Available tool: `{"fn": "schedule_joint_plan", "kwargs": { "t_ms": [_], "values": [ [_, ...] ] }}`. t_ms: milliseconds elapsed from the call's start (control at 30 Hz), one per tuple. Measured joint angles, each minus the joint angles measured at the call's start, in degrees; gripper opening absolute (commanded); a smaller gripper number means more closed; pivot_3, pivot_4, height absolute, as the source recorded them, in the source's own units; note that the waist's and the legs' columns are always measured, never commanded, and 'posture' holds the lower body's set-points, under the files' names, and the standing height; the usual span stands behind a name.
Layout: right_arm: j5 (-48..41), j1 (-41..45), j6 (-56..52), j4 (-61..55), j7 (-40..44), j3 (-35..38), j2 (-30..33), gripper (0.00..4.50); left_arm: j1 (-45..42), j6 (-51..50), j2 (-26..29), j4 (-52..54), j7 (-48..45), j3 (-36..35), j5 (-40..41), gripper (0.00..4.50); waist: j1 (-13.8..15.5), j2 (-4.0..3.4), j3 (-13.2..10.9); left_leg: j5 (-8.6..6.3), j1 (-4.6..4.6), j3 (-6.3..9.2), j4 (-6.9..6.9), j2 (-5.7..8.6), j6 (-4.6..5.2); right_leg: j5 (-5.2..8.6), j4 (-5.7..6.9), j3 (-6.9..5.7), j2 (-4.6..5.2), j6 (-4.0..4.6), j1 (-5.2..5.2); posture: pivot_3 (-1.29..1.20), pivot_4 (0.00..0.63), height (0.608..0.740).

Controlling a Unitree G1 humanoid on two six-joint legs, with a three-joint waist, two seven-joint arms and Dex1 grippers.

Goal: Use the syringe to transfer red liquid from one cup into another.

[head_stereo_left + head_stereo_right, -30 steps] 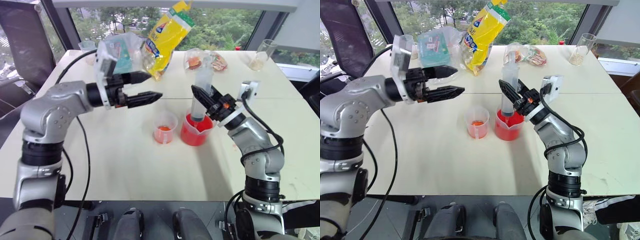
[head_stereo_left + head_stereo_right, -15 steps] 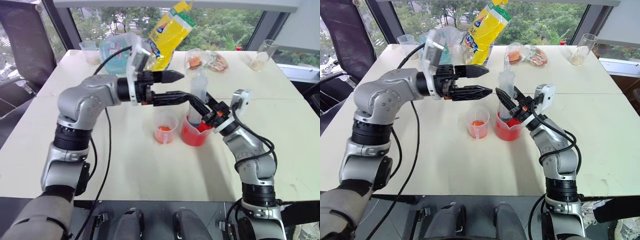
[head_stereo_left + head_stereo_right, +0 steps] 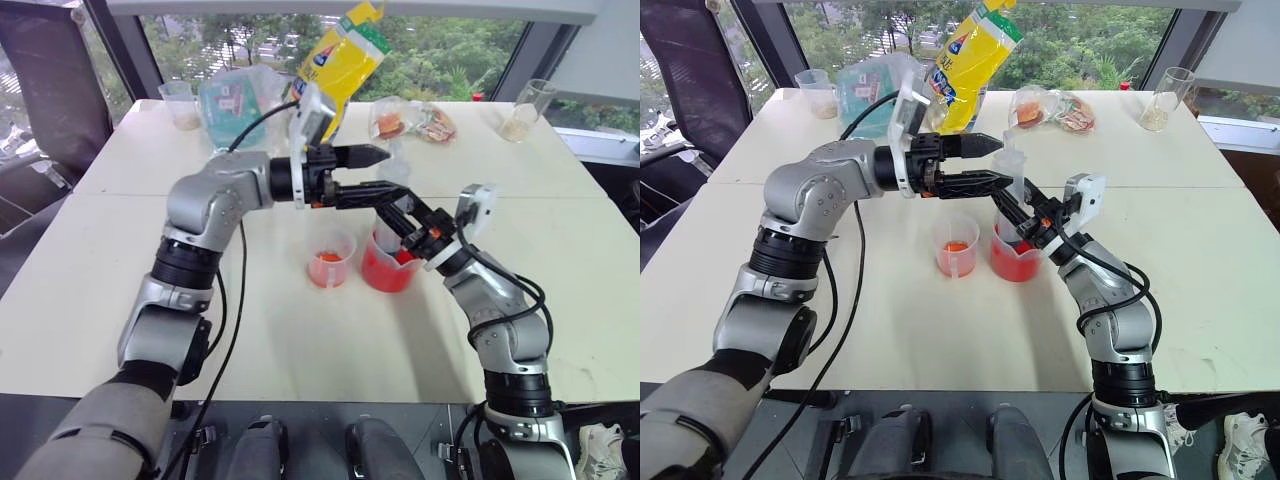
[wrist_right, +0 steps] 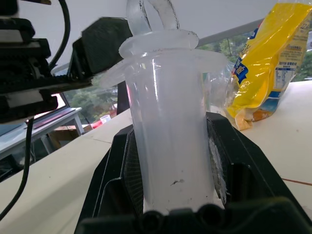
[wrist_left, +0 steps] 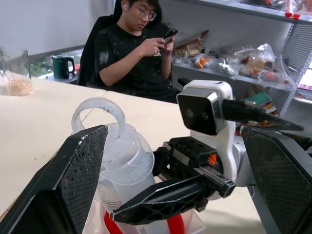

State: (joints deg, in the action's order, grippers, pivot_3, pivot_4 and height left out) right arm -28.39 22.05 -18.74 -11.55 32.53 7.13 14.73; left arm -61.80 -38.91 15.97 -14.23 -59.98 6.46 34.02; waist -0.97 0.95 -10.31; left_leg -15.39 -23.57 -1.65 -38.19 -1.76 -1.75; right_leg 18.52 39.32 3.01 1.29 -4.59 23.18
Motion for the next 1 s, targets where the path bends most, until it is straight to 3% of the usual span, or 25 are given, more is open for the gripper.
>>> {"fn": "schedule_joint_plan", "kwargs": {
  "t_ms": [67,167,433,1000],
  "values": [
    [0.0,0.0,0.0,0.0,-0.1,0.0,0.1,1.41,-0.4,0.6,-1.0,-1.3,-0.2,0.0,-0.4,4.5,0.0,0.0,0.0,0.0,0.0,0.0,0.0,0.0,0.0,0.0,0.0,0.0,-0.01,0.0,0.0,0.0,0.15,0.74],
    [0.0,0.0,-0.2,-0.1,-0.1,-0.1,0.6,1.41,-1.5,1.6,-2.5,-3.4,-0.2,-0.1,-1.1,3.78,0.0,0.0,0.0,0.0,0.0,0.0,0.0,-0.01,0.0,0.0,0.0,0.01,-0.04,0.0,0.0,0.0,0.15,0.74],
    [-0.1,-0.8,-0.6,-1.7,0.3,-0.2,1.4,1.41,-2.1,3.0,-3.7,-7.0,0.5,-2.0,-2.4,0.02,-0.1,0.0,0.0,0.0,0.0,0.04,0.0,-0.05,0.0,0.0,0.0,0.05,-0.15,0.0,0.0,0.0,0.15,0.74],
    [-0.6,-1.8,0.3,-1.9,0.8,0.1,2.9,1.41,-4.5,2.9,-4.8,-9.6,1.4,-2.8,-3.5,0.02,0.0,0.0,0.0,0.01,0.0,0.05,0.0,-0.06,-0.01,0.0,0.0,0.06,-0.18,0.0,0.0,0.0,0.15,0.74]
  ]
}}
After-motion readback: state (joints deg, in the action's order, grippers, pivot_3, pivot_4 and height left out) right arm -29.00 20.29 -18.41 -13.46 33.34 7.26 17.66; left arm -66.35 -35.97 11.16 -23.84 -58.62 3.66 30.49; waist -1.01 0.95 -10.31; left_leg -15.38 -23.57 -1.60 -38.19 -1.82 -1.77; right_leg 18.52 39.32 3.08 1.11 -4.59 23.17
